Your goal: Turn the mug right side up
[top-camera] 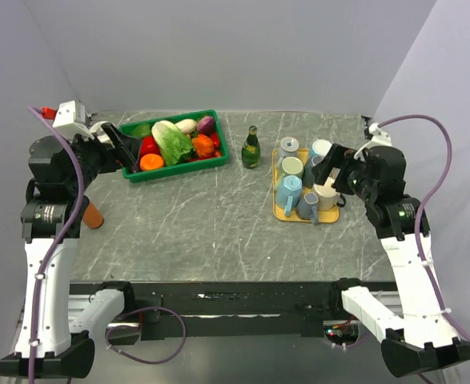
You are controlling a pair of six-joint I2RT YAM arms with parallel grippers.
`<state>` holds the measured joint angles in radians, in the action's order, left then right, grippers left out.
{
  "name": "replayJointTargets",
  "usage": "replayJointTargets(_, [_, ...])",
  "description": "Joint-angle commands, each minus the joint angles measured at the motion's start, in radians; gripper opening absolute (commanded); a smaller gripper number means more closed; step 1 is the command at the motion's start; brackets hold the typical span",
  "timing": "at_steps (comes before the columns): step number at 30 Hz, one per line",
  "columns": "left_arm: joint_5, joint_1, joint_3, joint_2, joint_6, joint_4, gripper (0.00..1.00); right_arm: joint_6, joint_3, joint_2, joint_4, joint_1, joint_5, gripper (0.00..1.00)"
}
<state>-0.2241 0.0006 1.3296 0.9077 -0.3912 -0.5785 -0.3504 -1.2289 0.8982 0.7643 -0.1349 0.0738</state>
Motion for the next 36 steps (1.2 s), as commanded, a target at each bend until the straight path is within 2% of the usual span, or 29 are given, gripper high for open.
replayJointTargets(1, [-0.044, 0.006, -0.055, -0.013, -0.008, 0.095, 0.96, -0.038, 0.041, -0.039, -0.006, 0.003, -0.072, 1.0])
replayJointTargets(7, [-0.015, 0.004, -0.148, -0.049, -0.041, 0.209, 0.96, -0.062, 0.144, -0.044, -0.04, -0.029, -0.101, 0.97])
replayJointTargets(10, [0.063, 0.006, -0.182, -0.043, -0.08, 0.236, 0.96, -0.105, 0.192, -0.058, -0.069, -0.132, -0.193, 0.95])
replayJointTargets(11, [0.09, 0.004, -0.191, -0.043, -0.096, 0.247, 0.96, -0.131, 0.201, -0.055, -0.077, -0.203, -0.231, 0.95])
replayJointTargets(12, [0.13, 0.006, -0.217, -0.046, -0.151, 0.25, 0.96, -0.148, 0.207, -0.047, -0.077, -0.239, -0.294, 0.94])
replayJointTargets(13, [0.185, 0.004, -0.233, -0.047, -0.185, 0.249, 0.96, -0.169, 0.216, -0.038, -0.074, -0.262, -0.324, 0.94])
replayJointTargets(15, [0.201, 0.006, -0.247, -0.035, -0.222, 0.224, 0.96, -0.231, 0.232, -0.01, -0.083, -0.31, -0.365, 0.92])
replayJointTargets(16, [0.209, 0.006, -0.248, -0.03, -0.235, 0.209, 0.96, -0.261, 0.247, 0.001, -0.089, -0.322, -0.376, 0.87])
replayJointTargets(20, [0.149, 0.004, -0.3, -0.049, -0.227, 0.223, 0.96, -0.309, 0.256, 0.117, -0.085, -0.341, -0.391, 0.78])
replayJointTargets(23, [0.121, 0.004, -0.322, -0.047, -0.224, 0.235, 0.96, -0.314, 0.287, 0.186, -0.151, -0.365, -0.393, 0.72])
replayJointTargets(36, [-0.076, 0.004, -0.375, -0.047, -0.27, 0.307, 0.96, -0.292, 0.241, 0.465, -0.27, -0.382, -0.454, 0.55])
